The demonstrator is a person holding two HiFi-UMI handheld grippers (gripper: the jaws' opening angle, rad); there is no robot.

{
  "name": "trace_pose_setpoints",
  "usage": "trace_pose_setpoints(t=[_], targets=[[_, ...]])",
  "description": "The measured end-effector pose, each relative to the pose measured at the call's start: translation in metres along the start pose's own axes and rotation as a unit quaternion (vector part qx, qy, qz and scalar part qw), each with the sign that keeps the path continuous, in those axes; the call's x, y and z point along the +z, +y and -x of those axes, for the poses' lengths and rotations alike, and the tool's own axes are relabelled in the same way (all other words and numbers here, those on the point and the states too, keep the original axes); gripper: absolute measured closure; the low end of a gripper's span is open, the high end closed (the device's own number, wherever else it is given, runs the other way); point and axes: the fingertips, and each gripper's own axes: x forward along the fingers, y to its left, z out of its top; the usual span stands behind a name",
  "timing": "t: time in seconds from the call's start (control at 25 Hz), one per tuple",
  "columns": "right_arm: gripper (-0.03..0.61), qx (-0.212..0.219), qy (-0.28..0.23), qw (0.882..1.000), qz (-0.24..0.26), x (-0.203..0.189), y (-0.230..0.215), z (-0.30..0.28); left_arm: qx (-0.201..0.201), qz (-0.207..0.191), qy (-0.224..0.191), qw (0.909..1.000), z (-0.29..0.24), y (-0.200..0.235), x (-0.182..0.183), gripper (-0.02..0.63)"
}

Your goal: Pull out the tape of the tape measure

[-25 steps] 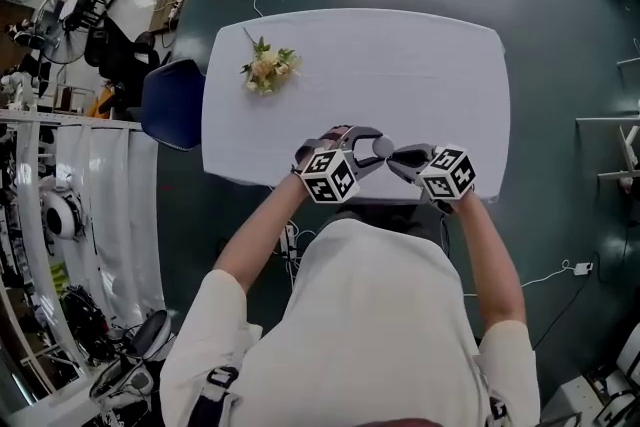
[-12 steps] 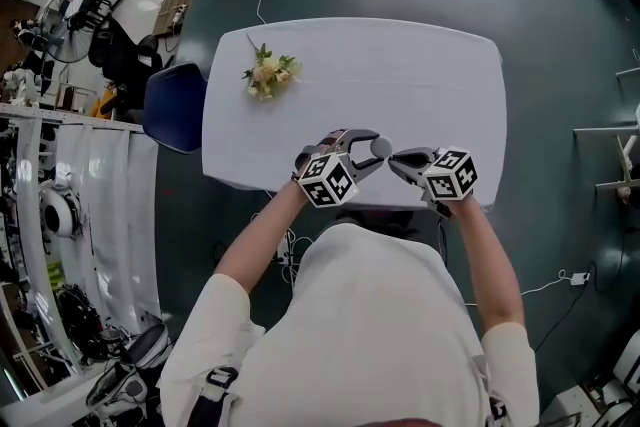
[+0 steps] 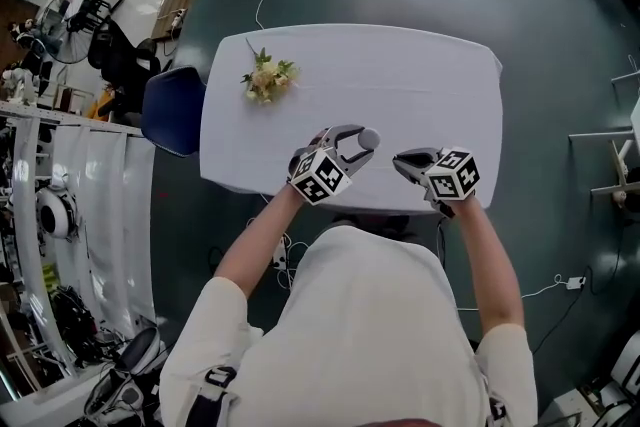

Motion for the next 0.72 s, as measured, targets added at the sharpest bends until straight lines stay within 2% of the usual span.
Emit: trace_pose_setpoints(t=[0.2, 0.48, 0.72], targets=[[0.54, -0.006, 0.001, 1.0, 0.005, 0.0, -0.001, 0.001, 0.024, 0.038, -0.007, 0.999, 0.004, 0.011, -0.007, 0.399], [0.54, -0.016, 0.01, 1.0, 0.018, 0.006, 0.0, -0.005, 0.049, 0.057, -0.007, 0.9971, 0.009, 0.019, -0.016, 0.399], [0.54, -0.028, 0.028, 0.999, 0.02, -0.002, -0.008, 0.003, 0.058, 0.094, -0.002, 0.9939, 0.017, 0.032, -0.03, 0.399]])
